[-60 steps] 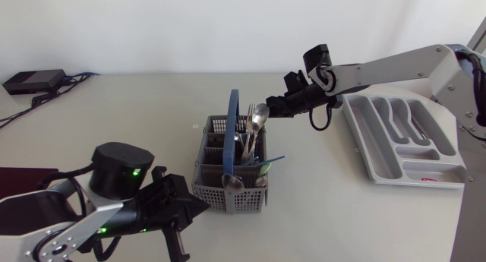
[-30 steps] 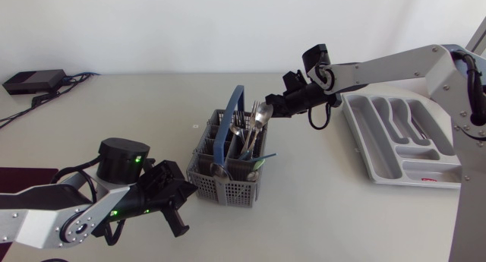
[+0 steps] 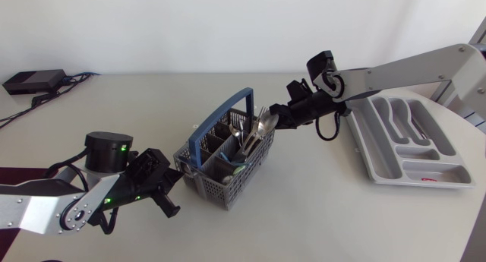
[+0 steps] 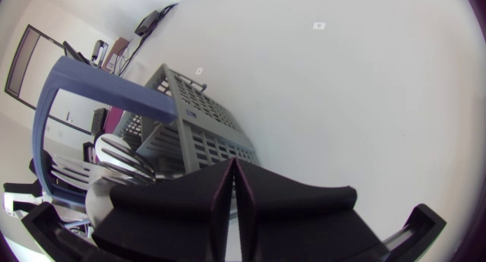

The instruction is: Sort the cutlery from the basket into the organizer compartments.

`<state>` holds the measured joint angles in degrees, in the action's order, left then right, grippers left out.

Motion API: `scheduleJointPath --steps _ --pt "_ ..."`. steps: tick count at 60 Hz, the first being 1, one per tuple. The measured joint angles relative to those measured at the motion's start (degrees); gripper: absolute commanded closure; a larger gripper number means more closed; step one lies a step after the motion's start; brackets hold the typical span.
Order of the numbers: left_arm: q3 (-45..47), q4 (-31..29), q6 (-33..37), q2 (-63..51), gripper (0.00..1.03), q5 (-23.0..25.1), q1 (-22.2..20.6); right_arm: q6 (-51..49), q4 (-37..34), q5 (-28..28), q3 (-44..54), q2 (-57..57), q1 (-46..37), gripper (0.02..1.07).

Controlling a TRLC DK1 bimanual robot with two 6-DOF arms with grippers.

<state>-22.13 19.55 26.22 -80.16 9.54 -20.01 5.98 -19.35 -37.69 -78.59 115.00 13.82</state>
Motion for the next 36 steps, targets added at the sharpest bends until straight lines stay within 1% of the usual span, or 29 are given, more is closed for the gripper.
scheduleJointPath --steps 7,19,27,36 --pt "-0.4 0.1 0.0 -0.4 1.00 0.5 2.4 -0.2 -0.2 -0.5 5.3 -4.1 0.2 0.98" --pt "-1.6 0.8 0.0 -0.5 1.00 3.1 7.4 -1.7 -0.2 -1.6 13.0 -11.0 0.3 0.98" --pt "-2.9 1.4 -0.4 -0.9 1.00 7.3 10.5 -2.2 -0.2 -2.2 16.8 -14.2 0.3 0.98" --pt "-4.9 1.4 -0.7 -4.0 1.00 13.9 13.5 -2.9 -0.1 -2.8 19.8 -16.2 0.9 0.98"
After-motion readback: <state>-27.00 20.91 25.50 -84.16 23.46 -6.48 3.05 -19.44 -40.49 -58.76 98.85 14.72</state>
